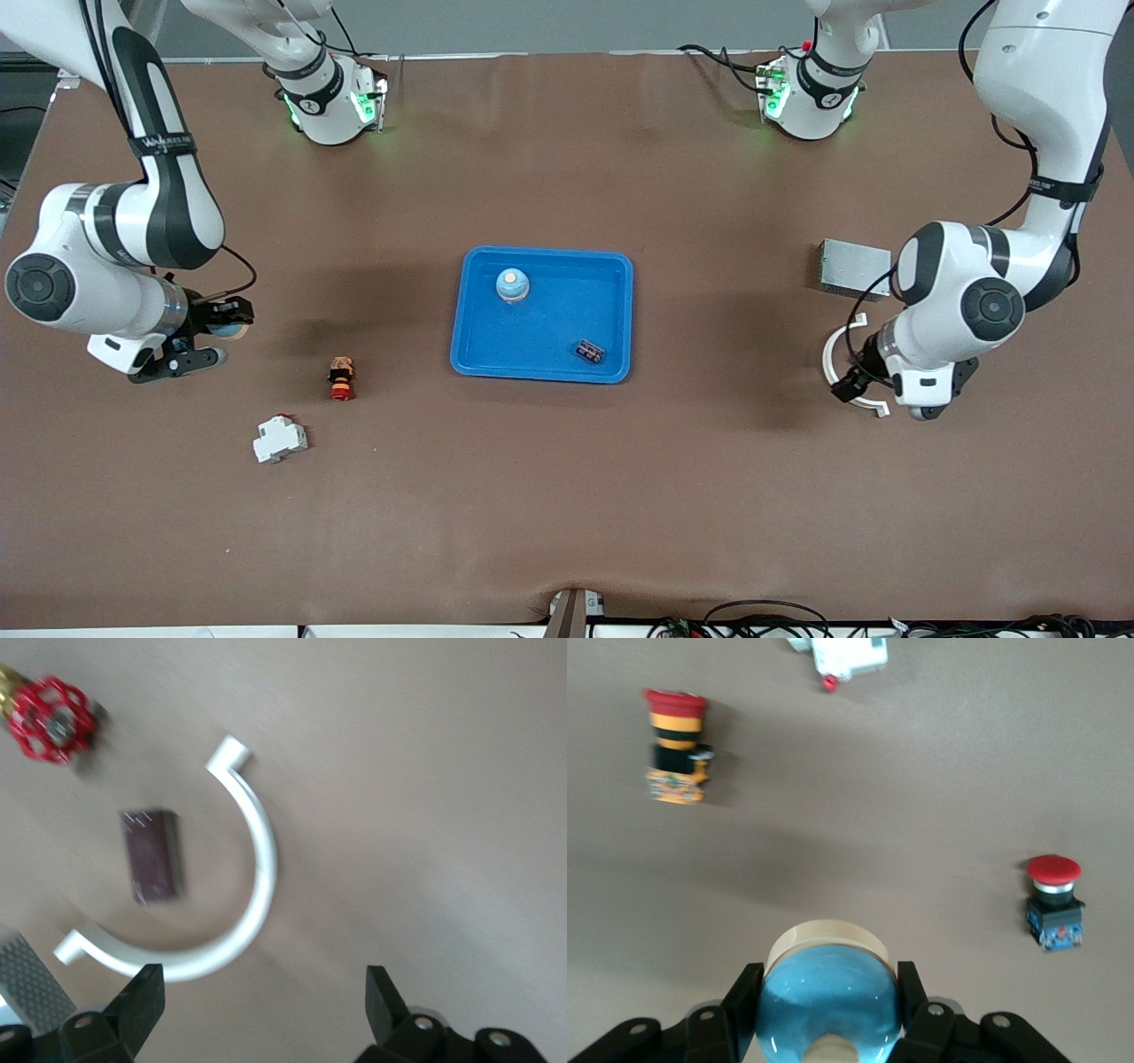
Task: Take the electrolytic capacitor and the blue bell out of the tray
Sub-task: 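Set the capacitor inside the arc while the right gripper sets the bell down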
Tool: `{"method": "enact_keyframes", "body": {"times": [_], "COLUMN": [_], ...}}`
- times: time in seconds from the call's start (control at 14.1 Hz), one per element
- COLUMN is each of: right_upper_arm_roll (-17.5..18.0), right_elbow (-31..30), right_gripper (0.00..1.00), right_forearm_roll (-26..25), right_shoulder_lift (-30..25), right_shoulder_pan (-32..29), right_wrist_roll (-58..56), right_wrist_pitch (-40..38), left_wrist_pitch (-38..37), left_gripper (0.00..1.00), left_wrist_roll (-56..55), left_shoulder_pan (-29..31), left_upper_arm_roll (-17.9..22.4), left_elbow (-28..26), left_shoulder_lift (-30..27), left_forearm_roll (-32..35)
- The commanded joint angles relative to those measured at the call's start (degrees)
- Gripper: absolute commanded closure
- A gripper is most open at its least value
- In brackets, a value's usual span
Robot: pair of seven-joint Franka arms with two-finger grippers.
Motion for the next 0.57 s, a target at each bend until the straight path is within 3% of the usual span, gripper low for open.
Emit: {"method": "enact_keyframes", "body": {"times": [0.0,0.5], "right_upper_arm_roll": [1.2,1.11], "right_elbow": [-7.04,-8.47], "right_gripper": [0.84,0.84], "right_forearm_roll": [-1.03,-1.46], "right_shoulder_lift": [-0.71,6.41], "right_shoulder_pan": [-1.92,-1.74], "right_wrist_roll": [-1.32,-1.32], "right_wrist_pitch": [8.22,14.48], "left_wrist_pitch": [-1.7,-1.61], "left_gripper": [0.0,0.0], "left_wrist_roll": [-7.11,-20.05], "left_shoulder_pan": [-2.56,-13.82], "left_upper_arm_roll": [-2.43,-2.35], "left_elbow": [2.67,8.48], "left_shoulder_lift": [0.15,2.78], "left_forearm_roll": [0.83,1.18]}}
